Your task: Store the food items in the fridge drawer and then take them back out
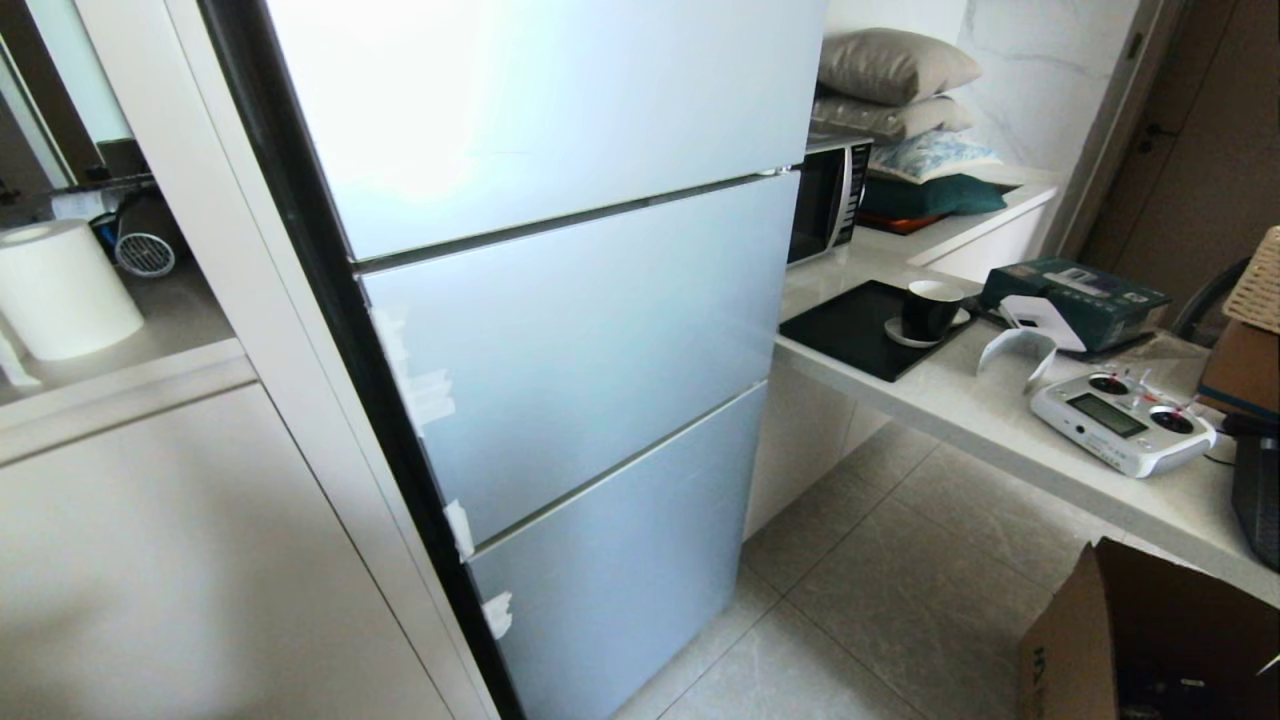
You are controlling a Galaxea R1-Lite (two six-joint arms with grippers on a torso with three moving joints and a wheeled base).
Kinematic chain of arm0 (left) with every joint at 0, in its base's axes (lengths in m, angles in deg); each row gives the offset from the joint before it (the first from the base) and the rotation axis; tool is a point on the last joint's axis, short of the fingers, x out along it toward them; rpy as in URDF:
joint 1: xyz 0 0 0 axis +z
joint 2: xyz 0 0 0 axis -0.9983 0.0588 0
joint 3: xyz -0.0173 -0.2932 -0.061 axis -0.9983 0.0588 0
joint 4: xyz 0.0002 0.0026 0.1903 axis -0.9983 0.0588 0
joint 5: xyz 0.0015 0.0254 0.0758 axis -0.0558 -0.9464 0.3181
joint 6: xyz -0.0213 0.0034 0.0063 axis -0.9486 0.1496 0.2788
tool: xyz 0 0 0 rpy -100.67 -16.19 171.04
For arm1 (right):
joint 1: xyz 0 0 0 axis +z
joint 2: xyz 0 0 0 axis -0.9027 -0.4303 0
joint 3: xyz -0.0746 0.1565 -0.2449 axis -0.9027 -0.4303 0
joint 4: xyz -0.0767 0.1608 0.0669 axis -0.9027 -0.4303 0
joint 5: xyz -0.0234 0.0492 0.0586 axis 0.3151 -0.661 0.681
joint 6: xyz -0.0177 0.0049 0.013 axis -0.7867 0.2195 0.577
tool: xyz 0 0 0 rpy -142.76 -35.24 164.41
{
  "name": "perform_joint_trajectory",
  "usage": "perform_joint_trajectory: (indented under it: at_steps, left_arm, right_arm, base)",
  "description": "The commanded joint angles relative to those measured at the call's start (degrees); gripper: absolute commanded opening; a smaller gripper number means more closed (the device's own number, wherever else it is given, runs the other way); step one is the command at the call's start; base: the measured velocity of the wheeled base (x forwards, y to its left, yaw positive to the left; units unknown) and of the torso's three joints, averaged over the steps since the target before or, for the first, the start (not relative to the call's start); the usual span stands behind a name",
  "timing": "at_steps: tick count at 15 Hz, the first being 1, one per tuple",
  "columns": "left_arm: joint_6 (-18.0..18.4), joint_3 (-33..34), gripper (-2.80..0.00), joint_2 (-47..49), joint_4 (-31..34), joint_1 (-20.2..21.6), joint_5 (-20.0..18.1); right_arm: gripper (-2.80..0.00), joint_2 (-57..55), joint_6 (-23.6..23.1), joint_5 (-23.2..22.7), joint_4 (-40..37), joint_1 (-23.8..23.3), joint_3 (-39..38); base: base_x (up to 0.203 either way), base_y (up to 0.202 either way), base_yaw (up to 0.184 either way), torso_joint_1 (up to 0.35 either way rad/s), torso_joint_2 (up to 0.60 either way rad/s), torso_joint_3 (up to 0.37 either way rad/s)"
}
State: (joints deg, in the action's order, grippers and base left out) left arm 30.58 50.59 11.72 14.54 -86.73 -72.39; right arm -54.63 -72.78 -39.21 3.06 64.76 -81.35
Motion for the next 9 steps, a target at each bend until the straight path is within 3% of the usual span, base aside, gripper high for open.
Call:
perform_joint_trajectory:
  at_steps: [1, 9]
  left_arm:
    - [0.05, 0.01, -2.8, 0.09, 0.04, 0.01, 0.02]
    - [0.95, -1.7, -2.8, 0.09, -2.4, 0.01, -0.37]
  right_arm:
    - [-2.8, 0.01, -0.15, -0.02, 0.07, 0.02, 0.0]
    - [-2.8, 0.01, 0.01, -0.02, 0.07, 0.02, 0.0]
  base:
    - [0.0, 0.0, 0.0, 0.0, 0.0, 0.0]
    - [0.0, 0.0, 0.0, 0.0, 0.0, 0.0]
